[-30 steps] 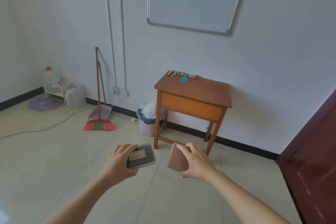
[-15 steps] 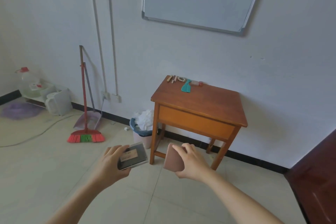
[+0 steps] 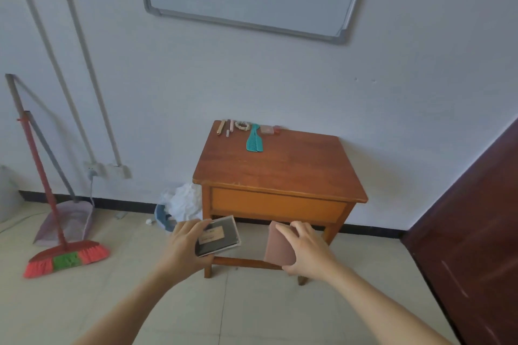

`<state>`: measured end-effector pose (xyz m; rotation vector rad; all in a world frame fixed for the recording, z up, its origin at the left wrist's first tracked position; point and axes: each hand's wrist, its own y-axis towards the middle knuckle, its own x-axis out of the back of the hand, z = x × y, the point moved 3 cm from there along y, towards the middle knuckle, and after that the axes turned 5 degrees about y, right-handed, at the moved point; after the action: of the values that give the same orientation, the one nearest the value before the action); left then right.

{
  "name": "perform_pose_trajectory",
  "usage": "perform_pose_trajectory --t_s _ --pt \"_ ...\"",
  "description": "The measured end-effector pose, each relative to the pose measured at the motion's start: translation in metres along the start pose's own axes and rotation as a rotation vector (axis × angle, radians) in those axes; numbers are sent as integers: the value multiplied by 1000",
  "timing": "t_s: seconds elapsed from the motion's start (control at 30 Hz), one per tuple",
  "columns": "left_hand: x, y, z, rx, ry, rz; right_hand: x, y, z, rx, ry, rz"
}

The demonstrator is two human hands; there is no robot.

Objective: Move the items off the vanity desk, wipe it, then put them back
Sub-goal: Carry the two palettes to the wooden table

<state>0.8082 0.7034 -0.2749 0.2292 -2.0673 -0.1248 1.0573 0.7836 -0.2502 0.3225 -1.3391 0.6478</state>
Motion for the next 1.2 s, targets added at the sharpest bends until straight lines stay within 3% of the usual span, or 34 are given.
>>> perform_pose_trajectory --t_s 0.27,0.53,0.93,1.2 --pt "-49 125 -62 -89 39 100 38 47 -117 -102 39 -97" --pt "-97 219 -108 -96 42 123 68 103 -209 -99 15 -69" --pt "-122 313 -66 9 54 232 60 200 -243 -82 56 -4" --pt "-133 407 -33 -20 22 264 76 290 -257 -168 21 36"
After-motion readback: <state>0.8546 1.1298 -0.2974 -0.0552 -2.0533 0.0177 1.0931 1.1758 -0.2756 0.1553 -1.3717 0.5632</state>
